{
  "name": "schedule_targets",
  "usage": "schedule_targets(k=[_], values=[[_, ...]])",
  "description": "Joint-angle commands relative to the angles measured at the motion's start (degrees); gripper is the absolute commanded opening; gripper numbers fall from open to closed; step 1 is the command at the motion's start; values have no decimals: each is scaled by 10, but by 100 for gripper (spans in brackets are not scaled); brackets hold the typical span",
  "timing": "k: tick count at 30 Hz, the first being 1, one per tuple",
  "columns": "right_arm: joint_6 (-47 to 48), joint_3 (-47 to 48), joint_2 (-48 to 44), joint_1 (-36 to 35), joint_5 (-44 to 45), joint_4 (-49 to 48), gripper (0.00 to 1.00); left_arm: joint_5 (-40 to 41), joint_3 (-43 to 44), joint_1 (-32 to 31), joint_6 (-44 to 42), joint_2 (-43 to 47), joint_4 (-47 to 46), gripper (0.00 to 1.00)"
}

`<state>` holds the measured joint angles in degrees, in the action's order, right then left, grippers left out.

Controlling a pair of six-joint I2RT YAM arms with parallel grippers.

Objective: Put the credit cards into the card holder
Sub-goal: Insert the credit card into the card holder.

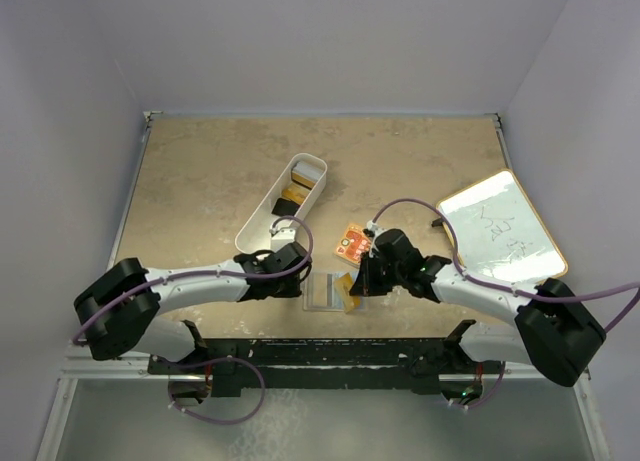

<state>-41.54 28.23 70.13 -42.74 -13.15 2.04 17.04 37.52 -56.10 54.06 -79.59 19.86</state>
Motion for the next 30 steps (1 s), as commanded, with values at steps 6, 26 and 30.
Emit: schedule_targets(k=[6, 26, 30], values=[[-29, -23, 13, 4, -23, -16, 0, 45, 5, -2, 32, 30, 33, 18], [-20, -12, 16, 4, -17, -6, 1, -108, 42, -2, 10, 47, -127, 31], [-22, -7, 11, 5, -24, -3, 4, -51, 48, -2, -15, 2, -85, 29]])
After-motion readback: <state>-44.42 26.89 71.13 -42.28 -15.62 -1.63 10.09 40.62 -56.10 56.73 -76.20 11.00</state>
